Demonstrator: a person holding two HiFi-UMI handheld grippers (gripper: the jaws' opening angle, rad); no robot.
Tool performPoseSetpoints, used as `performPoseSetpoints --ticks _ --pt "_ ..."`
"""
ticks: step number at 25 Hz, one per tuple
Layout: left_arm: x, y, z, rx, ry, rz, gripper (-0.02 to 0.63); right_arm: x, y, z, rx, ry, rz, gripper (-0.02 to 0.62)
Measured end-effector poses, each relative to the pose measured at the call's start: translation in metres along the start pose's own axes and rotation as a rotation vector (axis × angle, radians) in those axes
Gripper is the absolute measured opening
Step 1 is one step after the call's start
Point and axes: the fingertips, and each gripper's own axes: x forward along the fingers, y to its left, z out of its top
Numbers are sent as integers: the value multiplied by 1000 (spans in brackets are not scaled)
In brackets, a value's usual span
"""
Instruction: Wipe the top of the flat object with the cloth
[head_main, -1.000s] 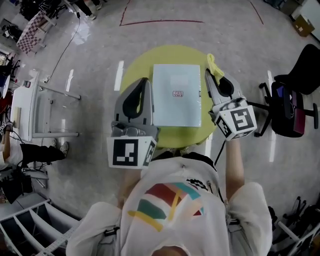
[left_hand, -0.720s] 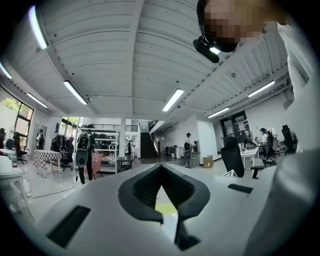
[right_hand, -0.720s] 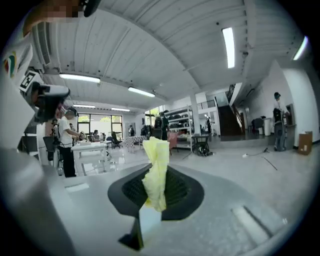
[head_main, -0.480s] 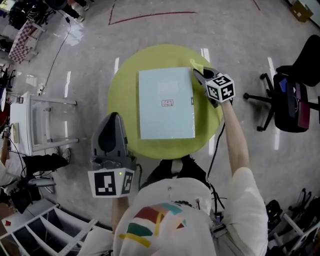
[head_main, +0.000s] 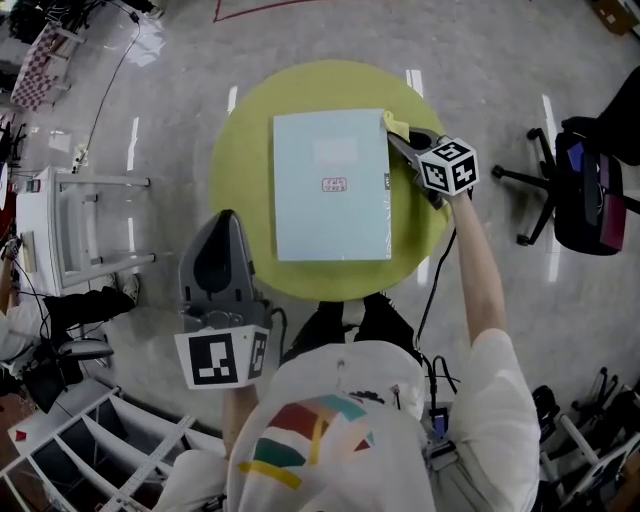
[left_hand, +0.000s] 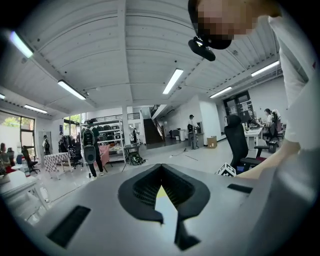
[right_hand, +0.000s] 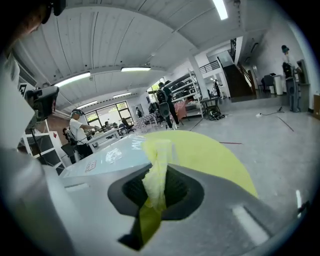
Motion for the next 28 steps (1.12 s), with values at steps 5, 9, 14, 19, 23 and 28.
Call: performPoseSetpoints --ticks 5,9,14,19,23,28 --pt "2 -9 5 -9 -16 -34 14 -24 34 -28 25 14 50 26" --pt "3 -15 9 -4 -29 -49 14 -45 71 -52 47 14 86 26" --pt "4 -24 18 -4 -58 -78 14 -77 122 -91 76 32 119 26" --pt "5 -33 28 2 -87 -110 14 -104 162 -122 110 52 150 26" --pt "6 -40 31 9 -94 -131 14 -114 175 -134 121 61 159 27" --pt "7 -42 36 16 -105 -142 14 -120 184 -141 129 70 169 26"
